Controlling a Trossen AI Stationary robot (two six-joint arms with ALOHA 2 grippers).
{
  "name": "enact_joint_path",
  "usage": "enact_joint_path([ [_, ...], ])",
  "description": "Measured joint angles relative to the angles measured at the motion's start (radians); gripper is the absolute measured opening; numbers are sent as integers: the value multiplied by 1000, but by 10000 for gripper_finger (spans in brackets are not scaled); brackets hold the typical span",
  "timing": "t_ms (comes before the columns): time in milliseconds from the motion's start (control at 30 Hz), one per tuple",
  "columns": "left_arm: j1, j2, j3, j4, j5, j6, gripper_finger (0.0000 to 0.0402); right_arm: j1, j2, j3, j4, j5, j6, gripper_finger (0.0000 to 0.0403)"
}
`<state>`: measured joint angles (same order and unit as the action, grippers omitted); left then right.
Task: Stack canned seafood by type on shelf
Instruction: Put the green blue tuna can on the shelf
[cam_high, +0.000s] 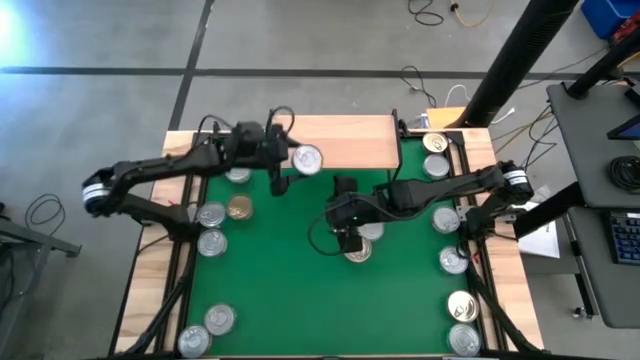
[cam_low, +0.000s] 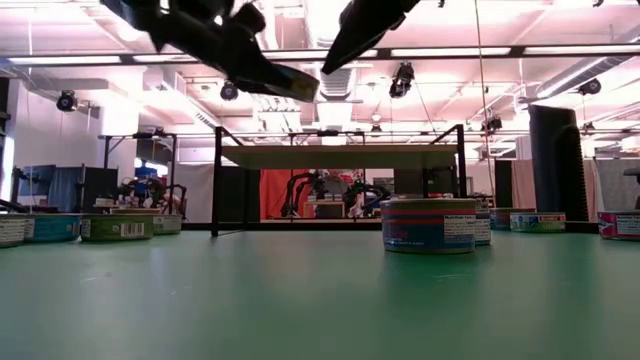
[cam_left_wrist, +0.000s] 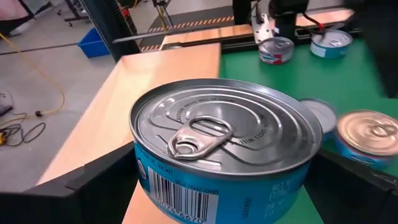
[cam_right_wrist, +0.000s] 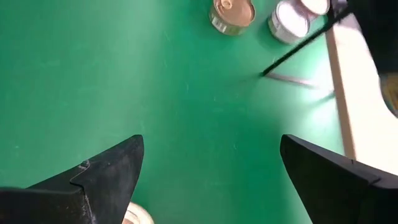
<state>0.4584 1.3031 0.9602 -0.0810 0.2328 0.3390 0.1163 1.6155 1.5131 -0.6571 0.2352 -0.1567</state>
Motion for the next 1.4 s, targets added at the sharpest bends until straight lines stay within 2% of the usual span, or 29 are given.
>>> enact_joint_path([
  [67,49,48,30,-1,61,34,388,-12,-10,0,22,14,-40,368],
  [233,148,160,85,-5,225,114,388,-74,-42,0,140,128,-146,368],
  [333,178,220,110,-2,323,146,388,-151,-52,-1,228,92,-193,357],
  [400,179,254,127,7,341,153,388,-221,-51,-1,262,-5,-201,334],
  [500,180,298,149,10,345,155,388,-327,-35,-1,293,-161,-156,274],
  [567,180,323,167,11,343,155,388,-386,-22,-1,295,-219,-125,224],
  [733,189,377,227,13,333,151,388,-490,5,-2,311,-234,-71,99],
  [867,192,421,278,10,330,142,388,-527,25,-2,365,-234,-25,25],
  [933,192,444,304,-3,329,135,389,-530,39,-2,401,-236,-19,16],
  [1167,192,522,385,-114,330,149,398,-530,78,-2,417,-236,-14,22],
  [1400,199,573,415,-123,352,142,399,-532,142,-2,399,-235,-9,22],
])
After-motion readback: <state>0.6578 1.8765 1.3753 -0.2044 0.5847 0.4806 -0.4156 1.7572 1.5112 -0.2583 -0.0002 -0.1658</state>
